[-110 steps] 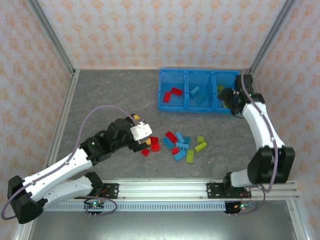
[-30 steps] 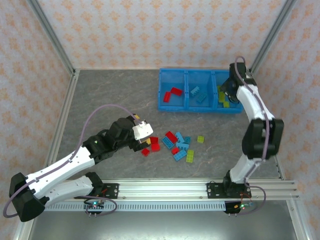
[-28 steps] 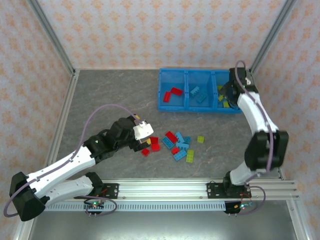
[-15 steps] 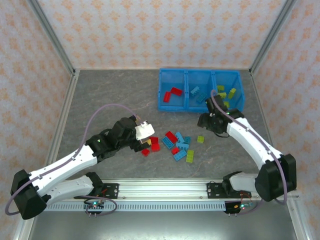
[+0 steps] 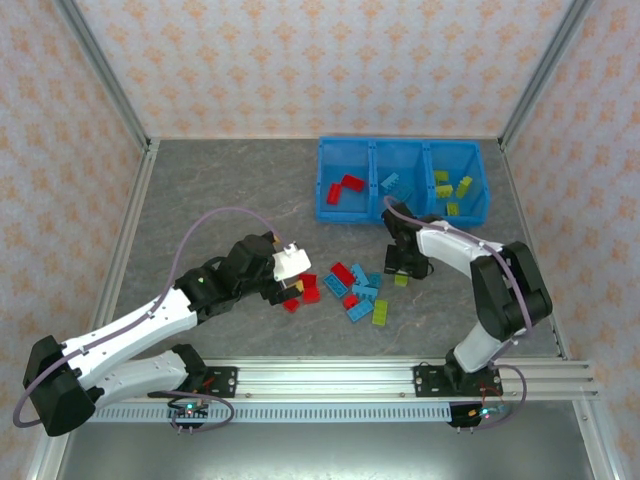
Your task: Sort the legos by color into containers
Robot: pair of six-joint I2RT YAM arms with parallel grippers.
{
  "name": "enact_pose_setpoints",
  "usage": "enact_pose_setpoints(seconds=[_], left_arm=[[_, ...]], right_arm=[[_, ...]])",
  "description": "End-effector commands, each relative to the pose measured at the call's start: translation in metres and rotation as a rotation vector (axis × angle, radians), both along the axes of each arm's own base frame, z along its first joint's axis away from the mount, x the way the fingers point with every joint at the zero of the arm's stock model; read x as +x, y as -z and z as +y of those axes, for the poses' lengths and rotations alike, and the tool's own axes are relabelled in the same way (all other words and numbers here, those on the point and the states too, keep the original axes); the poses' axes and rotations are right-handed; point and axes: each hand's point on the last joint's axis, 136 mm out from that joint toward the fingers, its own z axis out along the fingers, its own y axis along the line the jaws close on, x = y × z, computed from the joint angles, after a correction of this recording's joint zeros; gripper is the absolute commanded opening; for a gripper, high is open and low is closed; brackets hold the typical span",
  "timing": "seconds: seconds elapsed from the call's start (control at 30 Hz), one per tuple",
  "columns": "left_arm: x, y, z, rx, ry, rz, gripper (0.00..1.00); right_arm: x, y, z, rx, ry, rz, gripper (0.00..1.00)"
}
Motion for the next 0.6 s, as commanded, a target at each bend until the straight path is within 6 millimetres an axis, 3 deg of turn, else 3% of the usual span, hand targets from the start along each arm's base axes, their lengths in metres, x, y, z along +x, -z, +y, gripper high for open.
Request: enact_pose_setpoints(seconds=[0.0,0.13,0.27,0.37,0.5,0.57], left_arm=[[-0.011,-0.007,-0.009,-0.038,0.080,0.015,1.00],[-0.018,-0.007,-0.016,-0.061,0.127,0.035,1.00],[-0.018,-0.007,-0.016,-0.059,0.129,0.038,1.00],[-0.017,-0.010,-0.015,-0.062,0.123,0.029,1.00],[-0.017,-0.015,-0.012,-0.066,0.116,0.009,1.00],[-0.017,-0.017,-0.010,-0.067,0.111,-0.002,1.00]], right_arm=[[-0.007,0.008,-0.002,-0.002,0.024,0.004,0.42],[-0.013,0.005,-0.008,-0.011,0.051,-0.009,0.33],[-0.005,-0.022,-0.019,-0.041,0.094,-0.108,0.28],[0.014,-0.065,-0.034,-0.085,0.139,-0.265,0.23],[0.051,-0.137,-0.072,-0.116,0.283,-0.516,0.21],[0.070,-0.164,-0.093,-0.106,0.376,-0.623,0.21]])
